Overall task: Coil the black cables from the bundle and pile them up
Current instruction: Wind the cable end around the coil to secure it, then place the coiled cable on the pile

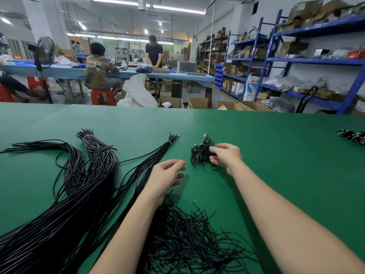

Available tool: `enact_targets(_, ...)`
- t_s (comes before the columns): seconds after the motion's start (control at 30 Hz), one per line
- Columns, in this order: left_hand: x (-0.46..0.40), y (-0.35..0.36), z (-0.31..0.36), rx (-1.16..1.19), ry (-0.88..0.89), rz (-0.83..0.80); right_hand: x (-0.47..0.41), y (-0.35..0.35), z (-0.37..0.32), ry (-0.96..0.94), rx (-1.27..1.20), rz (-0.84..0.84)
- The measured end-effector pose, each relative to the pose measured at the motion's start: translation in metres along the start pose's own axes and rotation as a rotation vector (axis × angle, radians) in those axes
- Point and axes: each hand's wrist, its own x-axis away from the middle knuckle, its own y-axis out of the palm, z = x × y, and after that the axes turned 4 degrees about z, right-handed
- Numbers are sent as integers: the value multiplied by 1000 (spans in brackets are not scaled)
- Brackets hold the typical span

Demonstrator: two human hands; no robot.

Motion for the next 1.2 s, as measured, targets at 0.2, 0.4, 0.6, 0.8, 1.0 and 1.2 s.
enact_targets(0.2,1,3,0,-34,-17,-4,-5,-6,26,-40,141,95)
enact_targets(0.4,7,6,0,-103,-17,-15,37,-6,35,-238,246,10)
enact_targets(0.6,9,8,1,-179,24,-7,73,-6,66,-204,385,-194)
enact_targets(0.8,-3,-8,-1,-658,248,185,76,-9,59,-189,483,-281)
enact_targets(1.0,-9,-17,-7,-799,223,216,77,-6,52,-224,573,-335)
enact_targets(1.2,-7,-24,-2,-860,234,227,86,2,45,-305,706,-360)
